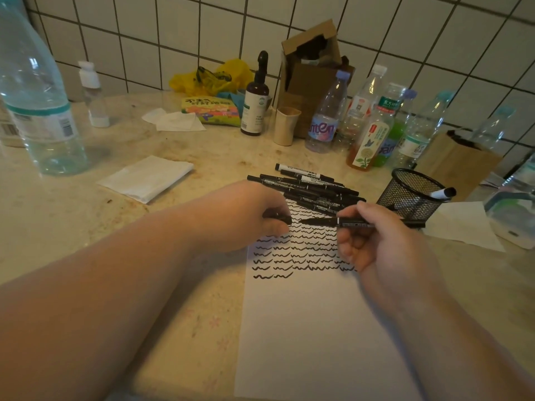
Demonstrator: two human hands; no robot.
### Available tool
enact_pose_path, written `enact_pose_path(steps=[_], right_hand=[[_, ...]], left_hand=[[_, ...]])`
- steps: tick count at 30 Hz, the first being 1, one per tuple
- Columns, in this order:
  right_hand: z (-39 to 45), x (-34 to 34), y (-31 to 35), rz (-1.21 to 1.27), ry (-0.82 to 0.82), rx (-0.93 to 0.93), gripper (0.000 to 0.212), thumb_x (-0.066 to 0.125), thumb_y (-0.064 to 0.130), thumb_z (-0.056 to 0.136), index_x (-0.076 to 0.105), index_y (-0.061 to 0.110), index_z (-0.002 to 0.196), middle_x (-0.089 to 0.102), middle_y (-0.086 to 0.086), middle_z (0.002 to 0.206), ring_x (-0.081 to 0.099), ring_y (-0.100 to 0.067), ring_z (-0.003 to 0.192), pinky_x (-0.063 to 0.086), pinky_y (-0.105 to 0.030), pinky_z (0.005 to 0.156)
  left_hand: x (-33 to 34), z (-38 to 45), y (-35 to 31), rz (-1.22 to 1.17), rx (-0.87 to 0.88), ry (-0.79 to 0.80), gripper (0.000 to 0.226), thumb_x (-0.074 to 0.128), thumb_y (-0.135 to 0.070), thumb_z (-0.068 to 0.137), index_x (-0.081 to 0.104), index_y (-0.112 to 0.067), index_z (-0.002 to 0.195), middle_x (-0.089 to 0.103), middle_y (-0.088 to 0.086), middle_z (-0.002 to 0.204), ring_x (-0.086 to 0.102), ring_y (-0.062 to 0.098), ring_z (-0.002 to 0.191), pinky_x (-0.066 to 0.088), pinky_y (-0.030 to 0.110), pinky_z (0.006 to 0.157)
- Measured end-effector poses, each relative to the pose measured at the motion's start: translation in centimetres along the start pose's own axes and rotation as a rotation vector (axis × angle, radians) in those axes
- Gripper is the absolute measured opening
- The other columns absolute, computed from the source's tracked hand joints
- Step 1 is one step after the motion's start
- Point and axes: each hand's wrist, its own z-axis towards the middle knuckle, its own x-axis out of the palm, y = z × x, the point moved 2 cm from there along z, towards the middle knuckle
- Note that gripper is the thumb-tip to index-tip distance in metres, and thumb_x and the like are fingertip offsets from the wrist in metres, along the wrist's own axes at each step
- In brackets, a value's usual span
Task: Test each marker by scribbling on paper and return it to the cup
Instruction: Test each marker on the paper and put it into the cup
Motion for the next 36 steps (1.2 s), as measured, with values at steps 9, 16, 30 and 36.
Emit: enact_pose_path(steps=[9, 16, 30, 36], right_hand=[[0.0, 0.2, -0.3, -0.15, 0.066, -0.046, 0.015, 0.065, 0.015, 0.094, 0.075, 0.012, 0.084, 0.075, -0.012, 0.073, 0.066, -0.018, 0.06, 0.053, -0.029, 0.058], [-0.3, 0.3, -0.2, -0.144, 0.135, -0.024, 0.019, 0.072, 0.027, 0.076, 0.079, 0.011, 0.084, 0.077, -0.017, 0.08, 0.067, -0.019, 0.063, 0.054, -0.029, 0.061], [0.1, -0.8, 1.1, -0.175, 0.332, -0.067, 0.013, 0.073, 0.022, 0.073, 0.078, 0.011, 0.078, 0.073, -0.019, 0.071, 0.066, -0.023, 0.056, 0.055, -0.028, 0.054], [0.0, -1.0, 1.7, -0.264, 0.131, -0.228, 0.033, 0.066, 0.045, 0.078, 0.076, 0.015, 0.087, 0.067, -0.008, 0.06, 0.056, -0.017, 0.047, 0.045, -0.023, 0.045]], left_hand=[[-0.1, -0.1, -0.6, -0.004, 0.063, 0.002, 0.028, 0.067, -0.036, 0.094, 0.065, -0.043, 0.121, 0.064, -0.022, 0.096, 0.056, -0.006, 0.088, 0.041, 0.015, 0.073], [-0.3, -0.6, -1.2, 0.074, 0.106, 0.046, 0.017, 0.055, -0.042, 0.099, 0.069, -0.031, 0.1, 0.068, -0.014, 0.09, 0.059, 0.001, 0.085, 0.047, 0.025, 0.076], [-0.5, -1.5, -2.2, -0.267, 0.125, 0.193, 0.025, 0.058, -0.03, 0.099, 0.068, -0.031, 0.077, 0.063, -0.011, 0.062, 0.054, 0.001, 0.059, 0.049, 0.029, 0.071], [0.3, -0.9, -2.4, -0.29, 0.078, 0.051, 0.013, 0.059, -0.043, 0.096, 0.069, -0.039, 0.103, 0.072, -0.014, 0.083, 0.068, 0.01, 0.08, 0.058, 0.04, 0.084]])
